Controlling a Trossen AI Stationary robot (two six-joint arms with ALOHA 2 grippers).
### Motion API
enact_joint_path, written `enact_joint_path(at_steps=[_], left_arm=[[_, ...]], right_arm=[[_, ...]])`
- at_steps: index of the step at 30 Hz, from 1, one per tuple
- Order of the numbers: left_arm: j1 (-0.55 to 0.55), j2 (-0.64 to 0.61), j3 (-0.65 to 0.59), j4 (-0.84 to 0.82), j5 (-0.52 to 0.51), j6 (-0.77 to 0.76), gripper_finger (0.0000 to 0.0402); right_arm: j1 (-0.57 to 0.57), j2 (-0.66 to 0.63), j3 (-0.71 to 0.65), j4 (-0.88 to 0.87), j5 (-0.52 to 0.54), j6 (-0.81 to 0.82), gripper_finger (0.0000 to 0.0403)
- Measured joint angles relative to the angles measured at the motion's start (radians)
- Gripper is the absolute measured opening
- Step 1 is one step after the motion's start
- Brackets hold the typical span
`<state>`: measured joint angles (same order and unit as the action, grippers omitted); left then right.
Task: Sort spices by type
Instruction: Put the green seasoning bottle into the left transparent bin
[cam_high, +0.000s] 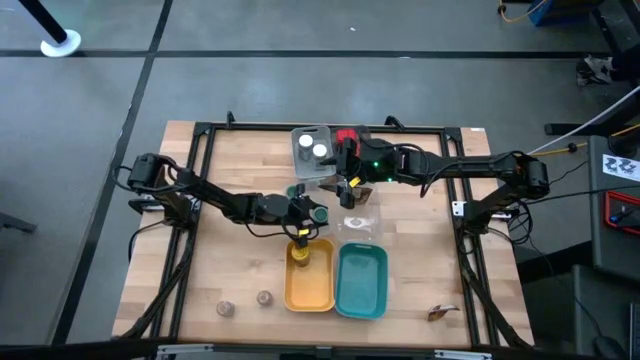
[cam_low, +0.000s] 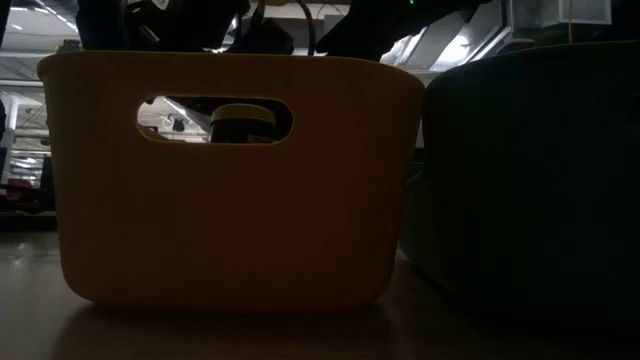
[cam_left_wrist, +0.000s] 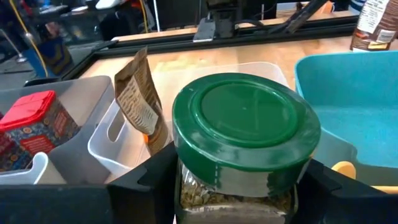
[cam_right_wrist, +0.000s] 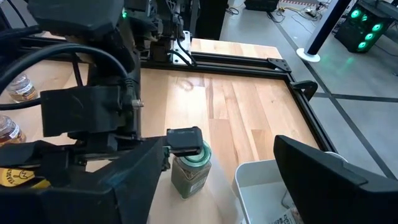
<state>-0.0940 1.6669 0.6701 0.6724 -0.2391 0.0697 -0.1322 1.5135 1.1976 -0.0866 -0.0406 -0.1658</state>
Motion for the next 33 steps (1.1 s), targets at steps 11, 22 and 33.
enact_joint_path(at_steps=[11,22,33], left_arm=[[0.000,-0.073,-0.002,-0.036,-0.021,-0.042,0.0198],[-0.044,-0.140,-0.010,-0.245,-0.068,-0.185,0.0189],[-0.064,-0.140,-0.011,-0.351,-0.147,-0.233,0.0193]], right_arm=[[0.000,0.000,-0.001,-0.028,0.000,0.000,0.0308],[0.000,0.000,-0.001,-0.052,0.000,0.000,0.0308],[0.000,0.000,-0.001,-0.051,0.000,0.000,0.0308]])
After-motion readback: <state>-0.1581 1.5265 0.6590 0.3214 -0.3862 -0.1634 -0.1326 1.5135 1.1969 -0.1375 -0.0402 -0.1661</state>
